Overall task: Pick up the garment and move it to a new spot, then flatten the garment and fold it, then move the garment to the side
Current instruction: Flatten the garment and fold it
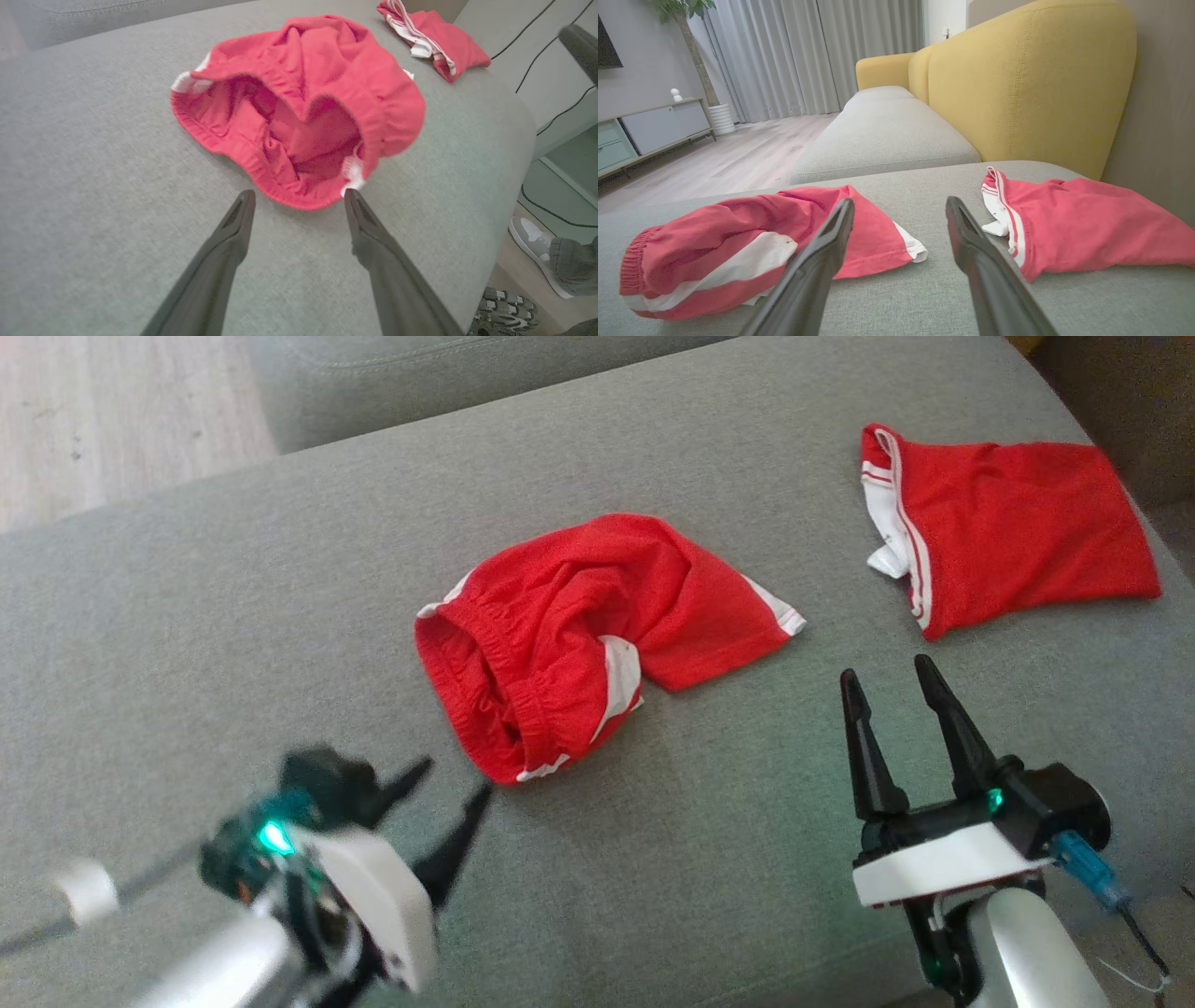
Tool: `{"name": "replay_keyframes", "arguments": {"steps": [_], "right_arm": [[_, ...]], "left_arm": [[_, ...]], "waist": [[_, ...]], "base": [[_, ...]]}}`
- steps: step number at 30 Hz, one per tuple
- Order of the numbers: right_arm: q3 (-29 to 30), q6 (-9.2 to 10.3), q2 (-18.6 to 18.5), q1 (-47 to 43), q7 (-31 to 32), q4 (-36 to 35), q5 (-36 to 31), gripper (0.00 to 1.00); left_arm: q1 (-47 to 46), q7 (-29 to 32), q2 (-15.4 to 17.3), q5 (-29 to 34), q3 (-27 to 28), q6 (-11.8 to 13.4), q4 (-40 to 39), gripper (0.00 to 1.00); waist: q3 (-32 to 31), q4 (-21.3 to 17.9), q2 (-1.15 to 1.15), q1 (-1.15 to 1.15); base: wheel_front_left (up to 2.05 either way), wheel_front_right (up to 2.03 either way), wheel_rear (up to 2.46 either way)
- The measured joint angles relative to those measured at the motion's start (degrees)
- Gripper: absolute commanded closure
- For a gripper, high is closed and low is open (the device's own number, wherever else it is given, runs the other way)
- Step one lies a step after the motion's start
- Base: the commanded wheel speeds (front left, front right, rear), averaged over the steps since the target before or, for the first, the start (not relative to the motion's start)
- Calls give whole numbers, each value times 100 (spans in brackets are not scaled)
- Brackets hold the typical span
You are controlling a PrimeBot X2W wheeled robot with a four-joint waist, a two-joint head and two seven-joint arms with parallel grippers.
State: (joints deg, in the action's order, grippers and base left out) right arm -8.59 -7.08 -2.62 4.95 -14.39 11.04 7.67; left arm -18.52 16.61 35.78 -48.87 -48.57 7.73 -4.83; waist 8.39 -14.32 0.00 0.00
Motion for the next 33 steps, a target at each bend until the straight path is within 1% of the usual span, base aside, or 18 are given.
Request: {"name": "replay_keyframes", "arguments": {"steps": [3, 7, 9, 15, 21, 22, 23, 24, 25, 29, 33], "right_arm": [[11, 0, 1, -13, 0, -9, -4, 0], [23, 0, 1, -20, 0, -16, -20, 0], [34, 0, 1, -18, 0, -18, -31, 0], [0, 0, 1, -13, 0, -10, -119, 0], [-108, 0, 1, -7, 0, 1, -120, 0], [-125, 0, 1, -6, 0, 7, -120, 0], [-131, 0, 1, -7, 0, 7, -120, 0], [-131, 0, 1, -7, 0, 8, -119, 0], [-131, 0, 1, -7, 0, 8, -119, 0], [-124, 0, 1, -7, 0, 9, -102, 0], [-120, 0, 1, -7, 0, 22, -75, 0]], "left_arm": [[204, -417, -267, 290, -183, 92, -20, 0], [236, -814, -582, 570, -387, 71, 296, 0], [215, -993, -676, 743, -474, -15, 597, 0], [-99, -1499, -1178, 918, -532, -214, 1486, 0], [-459, -1718, -1524, 1002, -579, -407, 2167, 0], [-474, -1725, -1561, 1001, -582, -433, 2246, 2], [-480, -1725, -1596, 1000, -592, -479, 2328, 24], [-480, -1725, -1621, 1000, -602, -480, 2396, 24], [-480, -1725, -1621, 1000, -602, -480, 2396, 100], [-536, -1703, -1644, 918, -619, -630, 2472, 100], [-746, -1344, -1645, 493, -509, -866, 1967, 100]], "waist": [[35, 73, 0, -1], [97, 163, 0, 0], [121, 208, 0, 0], [145, 248, 0, 0], [136, 143, 0, 0], [137, 121, 0, 0], [138, 97, 0, 0], [138, 75, 0, 0], [138, 75, 0, 0], [143, -7, 0, 0], [105, -54, 0, 0]], "base": [[0, 0, 0], [0, 0, 0], [0, 0, 0], [0, 0, 0], [0, 0, 0], [0, 0, 0], [0, 0, 0], [0, 0, 0], [0, 0, 0], [0, 0, 0], [0, 0, 0]]}}
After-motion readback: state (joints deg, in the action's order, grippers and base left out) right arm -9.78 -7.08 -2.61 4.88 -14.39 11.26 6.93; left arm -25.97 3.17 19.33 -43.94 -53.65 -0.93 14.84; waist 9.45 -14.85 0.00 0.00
